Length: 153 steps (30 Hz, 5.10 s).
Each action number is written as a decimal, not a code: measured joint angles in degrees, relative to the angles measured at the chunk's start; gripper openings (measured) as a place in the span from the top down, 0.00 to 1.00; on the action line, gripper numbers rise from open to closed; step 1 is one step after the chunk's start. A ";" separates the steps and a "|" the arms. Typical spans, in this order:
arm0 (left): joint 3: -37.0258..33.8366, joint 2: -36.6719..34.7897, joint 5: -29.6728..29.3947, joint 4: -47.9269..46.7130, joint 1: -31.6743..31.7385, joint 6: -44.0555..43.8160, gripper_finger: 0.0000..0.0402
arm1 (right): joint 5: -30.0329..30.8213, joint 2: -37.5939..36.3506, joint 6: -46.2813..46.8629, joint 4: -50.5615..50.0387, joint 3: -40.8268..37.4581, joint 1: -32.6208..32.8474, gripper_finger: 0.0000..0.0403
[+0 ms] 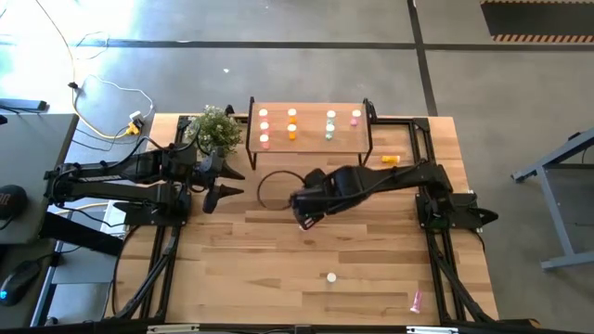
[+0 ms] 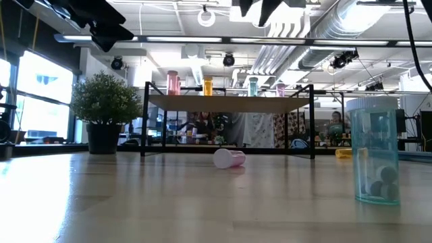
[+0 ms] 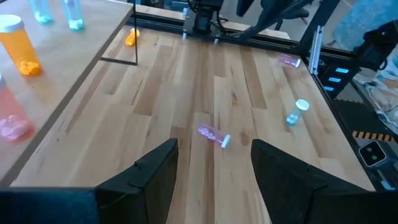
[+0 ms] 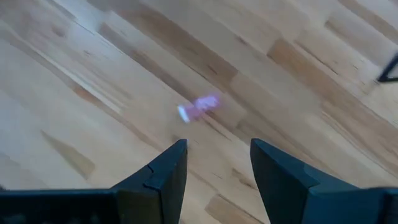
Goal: Pick and place medicine bottles onto shelf by color
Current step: Put the orange pill bottle on the shelf aligned with the other orange pill bottles
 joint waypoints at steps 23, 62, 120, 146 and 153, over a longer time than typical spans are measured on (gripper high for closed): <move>0.00 0.02 -0.55 0.49 0.00 0.02 0.51 | -0.41 -21.20 3.39 -0.12 -36.09 0.03 0.58; 0.00 0.00 -17.62 0.57 0.03 -11.63 0.51 | 3.41 -49.19 -10.20 22.47 -52.47 -62.87 0.58; 0.00 0.02 -26.06 0.54 0.09 0.42 0.51 | -20.08 -29.35 31.75 46.84 -82.97 -66.06 0.59; 0.00 0.01 -26.64 0.55 0.26 0.03 0.51 | -14.58 -30.67 34.67 42.98 -83.07 -68.02 0.59; 0.00 0.00 -26.95 0.55 0.24 0.04 0.51 | -12.96 -30.67 34.59 42.80 -83.07 -68.44 0.59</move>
